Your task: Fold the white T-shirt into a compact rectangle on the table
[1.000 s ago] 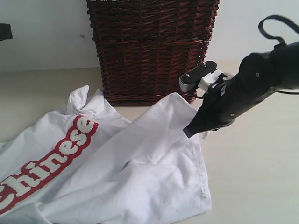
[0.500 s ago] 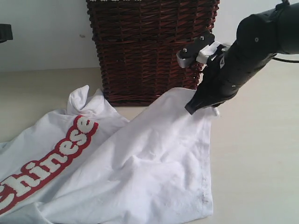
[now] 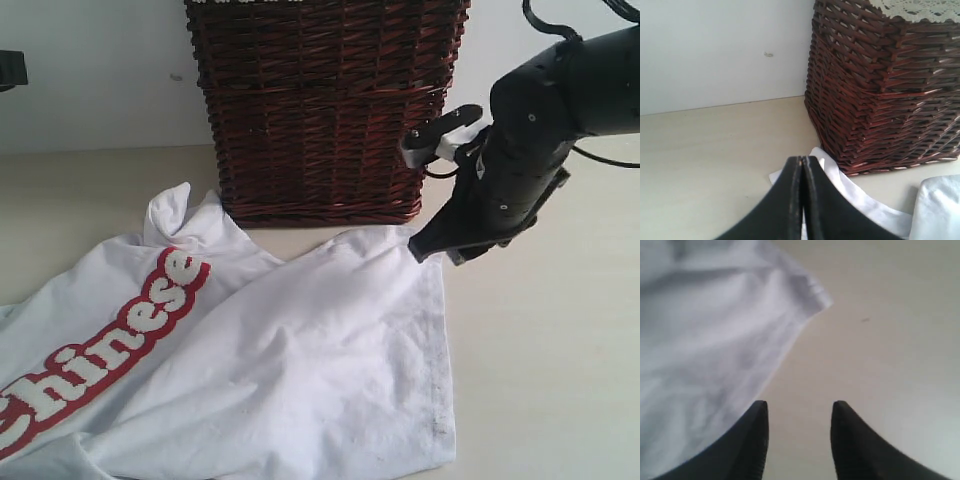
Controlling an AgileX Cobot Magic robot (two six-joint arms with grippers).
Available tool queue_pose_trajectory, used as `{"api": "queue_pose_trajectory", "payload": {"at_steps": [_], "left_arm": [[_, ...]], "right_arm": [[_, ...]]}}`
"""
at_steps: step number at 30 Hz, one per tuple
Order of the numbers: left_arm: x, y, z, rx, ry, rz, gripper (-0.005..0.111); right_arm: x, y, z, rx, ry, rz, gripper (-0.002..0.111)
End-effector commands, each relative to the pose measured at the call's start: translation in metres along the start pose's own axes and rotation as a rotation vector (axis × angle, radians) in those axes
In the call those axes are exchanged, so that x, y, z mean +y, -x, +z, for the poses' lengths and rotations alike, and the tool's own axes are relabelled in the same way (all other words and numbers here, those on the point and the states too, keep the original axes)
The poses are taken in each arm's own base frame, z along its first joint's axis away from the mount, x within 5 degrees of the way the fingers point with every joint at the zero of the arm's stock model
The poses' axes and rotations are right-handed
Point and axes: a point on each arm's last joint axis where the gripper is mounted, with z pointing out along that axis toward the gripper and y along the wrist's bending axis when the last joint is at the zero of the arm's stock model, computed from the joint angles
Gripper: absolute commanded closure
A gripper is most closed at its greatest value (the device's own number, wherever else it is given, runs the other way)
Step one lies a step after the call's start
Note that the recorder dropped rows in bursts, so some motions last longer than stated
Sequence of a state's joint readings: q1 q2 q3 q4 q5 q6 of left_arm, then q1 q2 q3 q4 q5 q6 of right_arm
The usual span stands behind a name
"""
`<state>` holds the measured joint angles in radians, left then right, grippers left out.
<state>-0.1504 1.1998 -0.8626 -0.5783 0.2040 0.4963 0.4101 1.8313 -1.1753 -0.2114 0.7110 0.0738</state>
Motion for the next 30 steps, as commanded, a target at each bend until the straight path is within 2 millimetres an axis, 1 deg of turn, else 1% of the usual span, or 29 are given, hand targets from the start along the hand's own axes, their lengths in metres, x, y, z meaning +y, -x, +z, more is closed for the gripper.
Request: {"api": "queue_pose_trajectory", "payload": {"at_steps": [1,3,4,5,8,10,12,15,17,19,22,26,30], "left_arm": [[0.001,0.000,0.000,-0.009,0.005,-0.017,0.107],[0.001,0.000,0.000,-0.009,0.005,-0.020,0.107],[0.001,0.000,0.000,-0.009,0.005,-0.020,0.107],[0.000,0.000,0.000,-0.007,0.003,-0.022,0.107],[0.000,-0.001,0.000,0.004,-0.004,-0.024,0.107],[-0.001,-0.002,0.000,0.018,-0.012,-0.027,0.107],[-0.002,-0.004,0.000,0.038,-0.026,-0.038,0.107],[-0.004,-0.007,0.000,0.070,-0.046,-0.032,0.107],[-0.006,-0.009,0.000,0.095,-0.063,-0.003,0.107],[-0.010,-0.011,0.000,0.111,-0.084,0.036,0.107],[-0.018,-0.013,0.001,0.126,-0.114,0.065,0.107],[-0.021,-0.018,0.007,0.155,-0.132,0.096,0.107],[-0.020,-0.023,0.016,0.186,-0.131,0.094,0.105]], "right_arm": [[0.023,-0.006,-0.006,0.075,0.276,-0.026,0.085],[0.040,-0.016,-0.005,0.113,0.400,-0.100,0.098],[0.048,-0.020,-0.004,0.125,0.427,-0.134,0.105],[0.055,-0.027,-0.001,0.146,0.433,-0.171,0.108],[0.066,-0.038,0.011,0.170,0.390,-0.217,0.108],[0.069,-0.040,0.020,0.184,0.358,-0.202,0.108],[0.068,-0.042,0.032,0.216,0.330,-0.166,0.108],[0.065,-0.048,0.051,0.276,0.267,-0.176,0.108],[0.062,-0.052,0.060,0.320,0.213,-0.183,0.108],[0.056,-0.055,0.065,0.354,0.144,-0.193,0.108],[0.045,-0.056,0.066,0.386,0.020,-0.170,0.108],[0.030,-0.062,0.061,0.475,-0.145,-0.173,0.108],[0.024,-0.072,0.054,0.614,-0.203,-0.201,0.108]]}}
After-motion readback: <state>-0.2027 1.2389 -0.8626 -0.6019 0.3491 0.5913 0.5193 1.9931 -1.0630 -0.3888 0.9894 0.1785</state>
